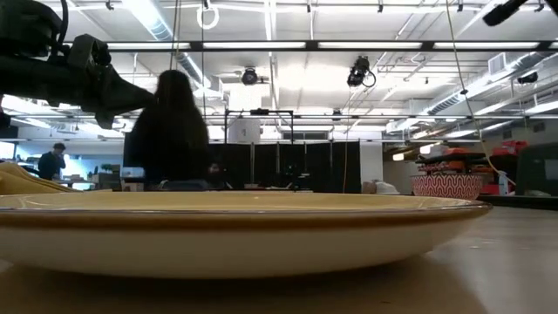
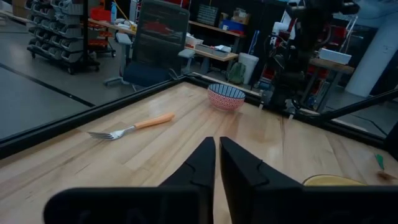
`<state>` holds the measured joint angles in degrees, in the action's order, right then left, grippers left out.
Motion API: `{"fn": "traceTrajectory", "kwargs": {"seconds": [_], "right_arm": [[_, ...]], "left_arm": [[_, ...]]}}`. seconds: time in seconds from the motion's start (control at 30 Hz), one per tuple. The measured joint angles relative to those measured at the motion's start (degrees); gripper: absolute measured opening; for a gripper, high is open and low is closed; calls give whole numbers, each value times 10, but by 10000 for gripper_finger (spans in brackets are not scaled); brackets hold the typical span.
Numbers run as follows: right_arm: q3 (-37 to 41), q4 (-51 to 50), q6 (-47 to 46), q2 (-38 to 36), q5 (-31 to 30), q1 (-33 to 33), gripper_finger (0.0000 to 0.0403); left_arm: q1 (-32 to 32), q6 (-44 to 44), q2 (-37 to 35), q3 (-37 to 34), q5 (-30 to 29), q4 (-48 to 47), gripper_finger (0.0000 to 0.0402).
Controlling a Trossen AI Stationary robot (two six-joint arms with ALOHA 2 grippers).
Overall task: Set table place
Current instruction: Move the yellow plate to the middle of the table
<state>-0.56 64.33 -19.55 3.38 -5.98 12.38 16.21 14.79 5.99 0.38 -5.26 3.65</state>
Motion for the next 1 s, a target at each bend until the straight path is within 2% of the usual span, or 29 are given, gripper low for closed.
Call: {"fn": "traceTrajectory", "kwargs": {"seconds": [0.1, 0.23, 0.37, 0.57, 0.67, 0.8, 1.0], "right_arm": [[0, 15, 6, 0, 0, 0, 45], [0, 12, 20, 0, 0, 0, 45], [-11, 10, 13, 1, -33, 0, 45], [-66, -12, 32, 31, -77, 0, 45], [-124, -63, 33, 66, -77, 0, 45], [-248, -202, 48, 126, -77, 0, 45], [-502, -632, 32, 282, -77, 0, 45]], "left_arm": [[0, -11, 0, 0, -1, 0, 36], [0, -120, 0, 0, -5, 0, 34], [0, -173, 0, 0, -5, 0, 28], [0, -162, 0, 0, -5, 3, 33], [0, -81, 0, 0, -5, 9, 38], [0, 40, 0, 0, -5, 32, 38], [0, 139, 0, 0, -5, 68, 28]]}}
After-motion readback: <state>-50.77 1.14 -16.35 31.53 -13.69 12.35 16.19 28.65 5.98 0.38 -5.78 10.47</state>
